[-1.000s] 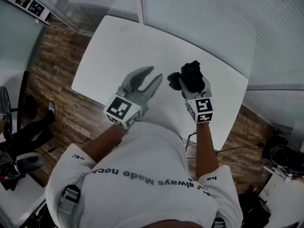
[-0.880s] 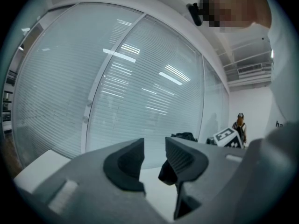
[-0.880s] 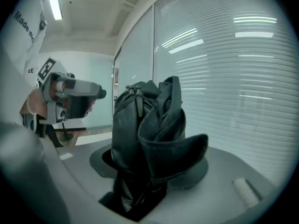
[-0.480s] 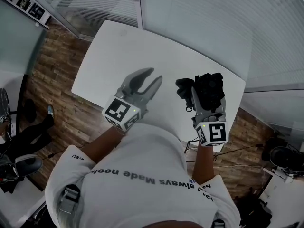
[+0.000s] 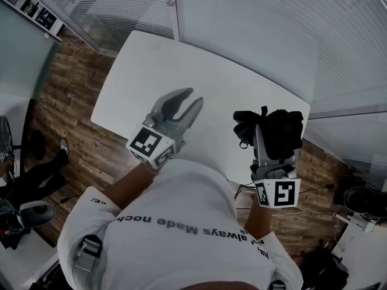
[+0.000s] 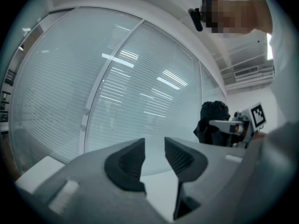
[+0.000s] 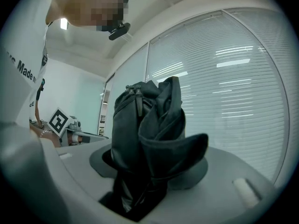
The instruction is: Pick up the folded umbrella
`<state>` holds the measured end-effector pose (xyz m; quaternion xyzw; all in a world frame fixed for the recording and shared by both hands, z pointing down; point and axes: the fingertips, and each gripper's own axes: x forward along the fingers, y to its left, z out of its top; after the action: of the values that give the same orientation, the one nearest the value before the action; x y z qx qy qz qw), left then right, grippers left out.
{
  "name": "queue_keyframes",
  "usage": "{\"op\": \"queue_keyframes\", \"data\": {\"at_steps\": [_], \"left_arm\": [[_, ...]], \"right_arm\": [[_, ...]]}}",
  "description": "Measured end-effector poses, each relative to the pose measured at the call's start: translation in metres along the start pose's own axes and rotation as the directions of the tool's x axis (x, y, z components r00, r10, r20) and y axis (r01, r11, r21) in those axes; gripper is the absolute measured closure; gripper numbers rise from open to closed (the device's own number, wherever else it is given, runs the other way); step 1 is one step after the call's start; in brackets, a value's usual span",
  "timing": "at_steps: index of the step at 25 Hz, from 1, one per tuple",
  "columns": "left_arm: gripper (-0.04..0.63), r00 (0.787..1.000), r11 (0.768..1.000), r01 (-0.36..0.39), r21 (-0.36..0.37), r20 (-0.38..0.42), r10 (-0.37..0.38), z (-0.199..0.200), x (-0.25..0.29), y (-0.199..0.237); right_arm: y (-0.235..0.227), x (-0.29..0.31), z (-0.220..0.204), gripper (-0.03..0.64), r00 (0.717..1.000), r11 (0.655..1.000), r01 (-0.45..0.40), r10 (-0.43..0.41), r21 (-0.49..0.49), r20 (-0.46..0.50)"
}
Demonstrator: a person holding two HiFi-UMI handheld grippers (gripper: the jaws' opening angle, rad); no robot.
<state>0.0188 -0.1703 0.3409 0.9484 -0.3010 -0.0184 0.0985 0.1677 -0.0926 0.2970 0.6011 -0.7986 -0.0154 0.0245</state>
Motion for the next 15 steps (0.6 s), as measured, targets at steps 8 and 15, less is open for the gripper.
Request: {"op": "queue_keyframes", "data": {"at_steps": [8, 15], "left_arm": [[0.466, 1.000, 1.000, 0.013, -0.002, 0.010, -0.013, 0.0090, 0.0016, 0.0013], [0.466, 1.000, 1.000, 0.022, -0.005, 0.015, -0.022, 0.0097, 0.0029, 0.0063]], "right_arm": [[-0.0014, -0.0073, 0.0065, 0.380, 0.999, 0.999, 0.034, -0.034, 0.009, 0.011], [0.0018, -0.0012, 0.0037, 0.379, 1.000, 1.000, 0.027, -0.027, 0.008, 0.016]]}}
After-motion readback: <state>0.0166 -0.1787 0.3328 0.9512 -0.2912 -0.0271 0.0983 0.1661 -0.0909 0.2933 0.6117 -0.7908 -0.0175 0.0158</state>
